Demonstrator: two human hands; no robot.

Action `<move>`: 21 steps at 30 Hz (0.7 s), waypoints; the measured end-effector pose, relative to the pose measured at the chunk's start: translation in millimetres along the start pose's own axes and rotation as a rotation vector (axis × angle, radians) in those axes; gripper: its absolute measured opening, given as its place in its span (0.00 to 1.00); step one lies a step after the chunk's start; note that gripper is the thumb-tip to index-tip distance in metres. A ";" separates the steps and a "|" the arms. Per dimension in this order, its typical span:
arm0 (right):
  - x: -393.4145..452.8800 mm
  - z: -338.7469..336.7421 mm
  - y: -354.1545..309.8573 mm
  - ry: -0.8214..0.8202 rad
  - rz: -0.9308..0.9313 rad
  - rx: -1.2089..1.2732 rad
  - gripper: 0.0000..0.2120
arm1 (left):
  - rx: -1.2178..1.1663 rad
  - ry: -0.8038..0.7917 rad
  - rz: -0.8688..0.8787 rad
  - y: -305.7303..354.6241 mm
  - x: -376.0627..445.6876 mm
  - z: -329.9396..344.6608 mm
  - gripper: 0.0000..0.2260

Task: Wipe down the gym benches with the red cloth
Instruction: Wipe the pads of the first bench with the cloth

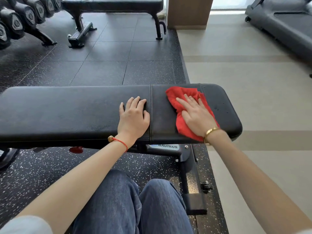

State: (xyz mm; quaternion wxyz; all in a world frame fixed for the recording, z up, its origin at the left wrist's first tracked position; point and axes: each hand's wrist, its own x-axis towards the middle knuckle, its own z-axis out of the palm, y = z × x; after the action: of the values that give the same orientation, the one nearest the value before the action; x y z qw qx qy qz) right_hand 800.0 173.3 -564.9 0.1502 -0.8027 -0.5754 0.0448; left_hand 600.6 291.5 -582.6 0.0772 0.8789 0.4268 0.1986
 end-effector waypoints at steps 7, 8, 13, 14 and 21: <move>52.3 9.8 -33.1 -0.025 0.089 -0.033 0.26 | -0.014 0.011 -0.008 -0.4 1.8 0.8 0.21; 42.7 13.6 -41.5 -0.027 0.037 -0.016 0.26 | -0.016 0.014 -0.007 -1.4 2.0 1.1 0.21; -19.7 10.5 -34.0 0.009 -0.122 0.005 0.26 | -0.027 0.027 0.012 -7.3 2.6 2.9 0.20; -25.3 7.8 -25.5 0.014 -0.113 0.002 0.25 | -0.024 0.026 0.015 -8.1 2.5 2.9 0.20; 44.6 -7.3 12.3 -0.027 0.201 -0.068 0.26 | -0.001 0.002 0.009 -3.2 0.7 2.2 0.21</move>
State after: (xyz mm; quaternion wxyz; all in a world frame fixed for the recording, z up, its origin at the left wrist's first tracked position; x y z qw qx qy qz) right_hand 827.8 210.2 -557.0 0.1099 -0.8603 -0.4951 0.0507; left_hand 599.6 294.2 -585.4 0.0763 0.8805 0.4228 0.2002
